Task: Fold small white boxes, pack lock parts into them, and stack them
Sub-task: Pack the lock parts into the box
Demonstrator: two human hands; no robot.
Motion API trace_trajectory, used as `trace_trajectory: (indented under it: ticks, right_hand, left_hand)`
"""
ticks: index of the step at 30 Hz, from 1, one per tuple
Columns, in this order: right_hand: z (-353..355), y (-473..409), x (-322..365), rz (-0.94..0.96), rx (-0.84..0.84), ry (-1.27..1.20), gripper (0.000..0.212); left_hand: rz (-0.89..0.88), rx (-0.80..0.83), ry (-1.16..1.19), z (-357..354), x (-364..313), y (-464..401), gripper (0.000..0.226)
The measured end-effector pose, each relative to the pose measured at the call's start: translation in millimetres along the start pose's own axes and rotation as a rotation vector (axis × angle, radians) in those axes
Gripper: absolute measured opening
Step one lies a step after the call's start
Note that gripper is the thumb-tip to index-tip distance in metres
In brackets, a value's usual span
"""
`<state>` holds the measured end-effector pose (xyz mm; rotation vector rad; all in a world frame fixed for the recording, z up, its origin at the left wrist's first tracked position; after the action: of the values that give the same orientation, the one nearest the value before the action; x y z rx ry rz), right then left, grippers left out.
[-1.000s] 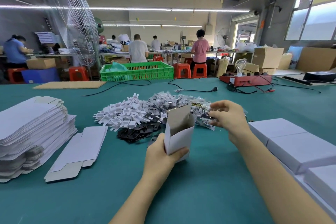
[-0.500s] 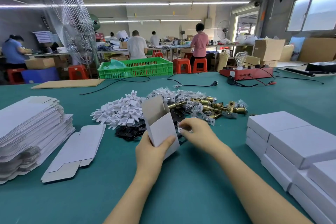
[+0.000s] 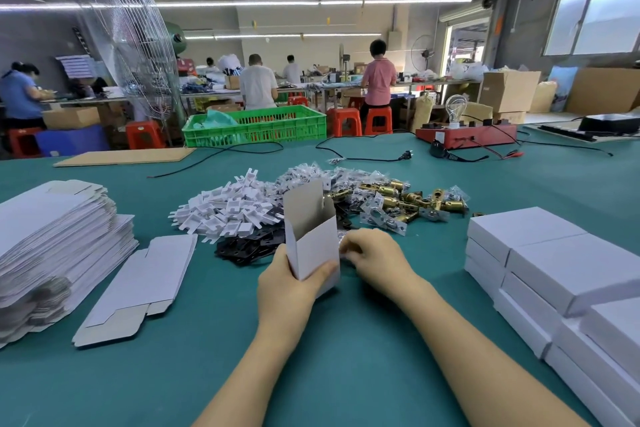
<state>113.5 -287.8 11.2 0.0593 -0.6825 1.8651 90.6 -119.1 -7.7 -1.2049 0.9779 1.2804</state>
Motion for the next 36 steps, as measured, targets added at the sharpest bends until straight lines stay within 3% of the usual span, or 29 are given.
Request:
trace_trajectory:
  ticks: [2,5,7,9,13,21,23,26,30,33,36]
  right_hand:
    - [18,2,-8,-0.156,-0.178,-0.291,0.022]
    - [35,8,-20,-0.478,-0.494,-1.106,0.018]
    - [40,12,-23,-0.683,-0.612,-1.546,0.013]
    - [44,17,-27,-0.78,-0.647,-1.702,0.02]
    - [50,22,-32,-0.756,-0.654,-1.77,0.02]
    - [61,23,-27,-0.653,-0.33,-1.456,0.012]
    - [71,22,-24,-0.605,-0.298,-1.25,0.004]
    - [96,19,-15,-0.439,-0.263,-0.896,0.021]
    - [127,15,14,-0.194,-0.085,-0.415,0.031]
    - [145,15,37,-0.094,-0.097,-0.281,0.035]
    - [157,13,60,0.078,-0.163,-0.165,0.026]
  left_hand:
    - [0.022,0.002,0.032,1,1,-1,0.032]
    - [0.027,0.066,0.034,-2,1,0,0.034]
    - [0.015,0.118,0.012,-6,1,2,0.036]
    - [0.01,0.16,-0.015,-10,0,3,0.038]
    - [0.029,0.191,-0.012,-12,-1,5,0.039]
    - [0.032,0.199,0.019,-10,0,4,0.038]
    - [0.046,0.216,0.04,-11,1,3,0.039]
    - [0.051,0.295,0.037,-16,0,5,0.04]
    - [0.031,0.361,0.034,-19,-1,8,0.04]
    - [0.021,0.389,0.037,-20,-4,9,0.041]
    - [0.02,0.406,0.034,-21,-6,11,0.043]
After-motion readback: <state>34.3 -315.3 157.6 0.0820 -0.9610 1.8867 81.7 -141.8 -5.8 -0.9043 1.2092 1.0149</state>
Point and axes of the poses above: each hand's wrist, its own y-axis away from the middle knuckle, its own z-axis out of the back of the hand, x = y × z, the point moved 5 cm from there along -y, towards the middle knuckle, and after that the axes turned 15 degrees about z, right-handed, at the moved point
